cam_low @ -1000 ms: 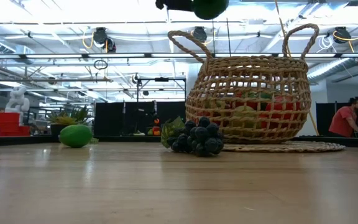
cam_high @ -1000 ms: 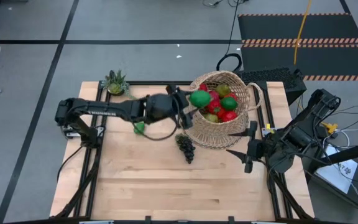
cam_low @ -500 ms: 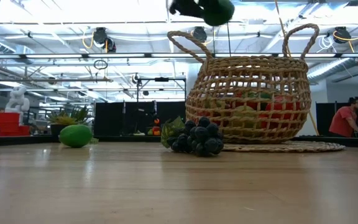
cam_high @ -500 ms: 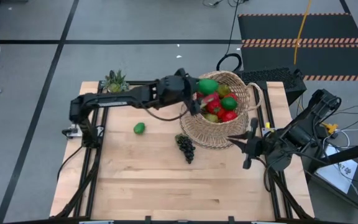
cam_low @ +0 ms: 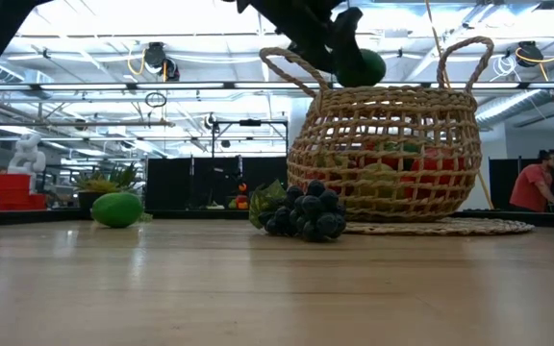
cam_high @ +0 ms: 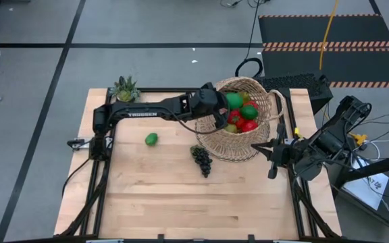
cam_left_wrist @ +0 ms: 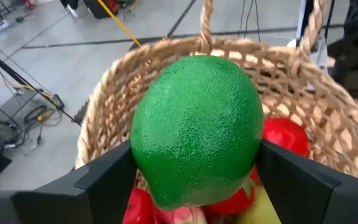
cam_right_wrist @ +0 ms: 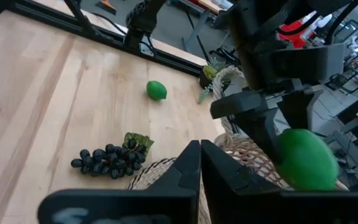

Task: Build produce basket
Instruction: Put the green lime into the brown basket

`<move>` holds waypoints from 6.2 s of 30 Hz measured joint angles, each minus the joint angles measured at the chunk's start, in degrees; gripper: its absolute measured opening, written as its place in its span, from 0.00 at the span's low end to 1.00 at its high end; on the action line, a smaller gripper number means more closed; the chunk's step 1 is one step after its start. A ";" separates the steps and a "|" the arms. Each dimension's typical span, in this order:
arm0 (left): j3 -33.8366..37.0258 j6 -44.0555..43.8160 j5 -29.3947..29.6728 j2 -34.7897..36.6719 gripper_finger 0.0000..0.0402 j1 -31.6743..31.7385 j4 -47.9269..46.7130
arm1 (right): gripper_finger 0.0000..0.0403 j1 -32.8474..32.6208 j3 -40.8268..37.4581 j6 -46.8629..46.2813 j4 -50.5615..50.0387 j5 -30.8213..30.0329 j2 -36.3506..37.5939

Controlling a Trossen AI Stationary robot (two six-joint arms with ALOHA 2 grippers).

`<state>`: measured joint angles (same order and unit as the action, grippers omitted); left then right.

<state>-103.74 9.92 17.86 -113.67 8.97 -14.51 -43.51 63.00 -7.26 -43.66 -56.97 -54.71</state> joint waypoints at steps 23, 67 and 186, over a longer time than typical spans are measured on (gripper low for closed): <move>0.02 -0.52 -0.04 2.18 0.92 -1.91 -4.76 | 0.01 -0.02 0.00 -2.37 -2.14 0.11 -0.07; 42.87 -44.41 14.69 34.52 0.64 -19.91 -35.20 | 0.01 0.02 -7.89 0.63 6.14 1.77 -0.17; 44.78 59.05 21.34 18.68 0.57 -26.68 60.87 | 0.68 10.49 -16.63 -1.05 62.80 4.14 -9.63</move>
<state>-58.96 68.96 39.20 -94.99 -17.71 46.36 -33.02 46.37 -8.30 19.15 -52.83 -64.34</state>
